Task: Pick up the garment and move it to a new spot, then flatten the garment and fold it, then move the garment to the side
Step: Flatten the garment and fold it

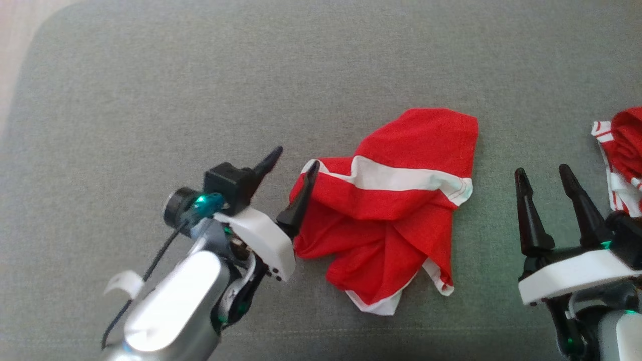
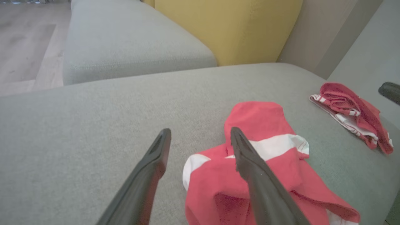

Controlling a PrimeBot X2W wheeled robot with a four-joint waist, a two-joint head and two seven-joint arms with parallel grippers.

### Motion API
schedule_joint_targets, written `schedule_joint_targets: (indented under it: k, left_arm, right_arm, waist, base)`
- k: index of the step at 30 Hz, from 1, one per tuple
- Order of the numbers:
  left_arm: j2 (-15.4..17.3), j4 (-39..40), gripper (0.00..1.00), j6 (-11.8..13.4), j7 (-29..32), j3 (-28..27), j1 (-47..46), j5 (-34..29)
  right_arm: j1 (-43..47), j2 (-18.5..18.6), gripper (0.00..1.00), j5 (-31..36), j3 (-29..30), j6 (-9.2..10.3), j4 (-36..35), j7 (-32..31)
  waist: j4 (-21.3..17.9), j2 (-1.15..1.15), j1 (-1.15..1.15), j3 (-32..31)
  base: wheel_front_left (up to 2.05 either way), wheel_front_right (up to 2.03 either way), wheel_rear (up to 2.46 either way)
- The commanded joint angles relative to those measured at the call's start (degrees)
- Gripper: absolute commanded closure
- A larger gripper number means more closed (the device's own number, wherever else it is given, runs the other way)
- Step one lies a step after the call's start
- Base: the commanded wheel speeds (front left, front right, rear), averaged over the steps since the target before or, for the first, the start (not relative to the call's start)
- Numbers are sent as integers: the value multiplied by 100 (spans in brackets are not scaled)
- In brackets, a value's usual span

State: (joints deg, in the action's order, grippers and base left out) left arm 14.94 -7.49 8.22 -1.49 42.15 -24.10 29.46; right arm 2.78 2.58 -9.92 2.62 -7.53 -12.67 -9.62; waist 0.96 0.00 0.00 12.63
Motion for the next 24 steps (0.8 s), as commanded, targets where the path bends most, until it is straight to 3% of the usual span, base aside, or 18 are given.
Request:
schedule_joint_targets:
  k: [1,7,8,9,10,12,17,24]
  left_arm:
    - [68,121,0,-21,17,-189,-259,27]
    - [-34,-332,0,-188,257,1,-310,138]
    - [-36,-387,7,-201,295,14,-309,159]
    - [-31,-436,24,-211,330,26,-310,174]
    - [-23,-469,53,-219,346,32,-315,182]
    - [-11,-522,100,-239,350,33,-321,202]
    - [58,-566,100,-187,185,26,-371,85]
    - [374,-219,100,152,-149,51,-506,-500]
  right_arm:
    - [-216,30,0,-45,-133,4,-194,12]
    - [-252,30,0,-68,-139,4,-153,41]
    - [-259,30,0,-73,-140,4,-149,48]
    - [-267,30,0,-78,-142,4,-147,55]
    - [-276,30,0,-81,-144,4,-145,64]
    - [-292,30,0,-83,-145,4,-146,79]
    - [-305,30,0,-99,-104,4,-137,105]
    - [-249,30,0,-171,-12,4,-125,107]
  waist:
    - [-50,0,0,40]
    - [-138,0,0,121]
    - [-146,0,0,131]
    - [-155,0,0,142]
    - [-164,0,0,148]
    - [-174,0,0,160]
    - [-188,0,0,149]
    - [-89,0,0,98]
  base:
    - [0,0,0]
    - [0,0,0]
    - [0,0,0]
    - [0,0,0]
    - [0,0,0]
    - [0,0,0]
    - [0,0,0]
    - [0,0,0]
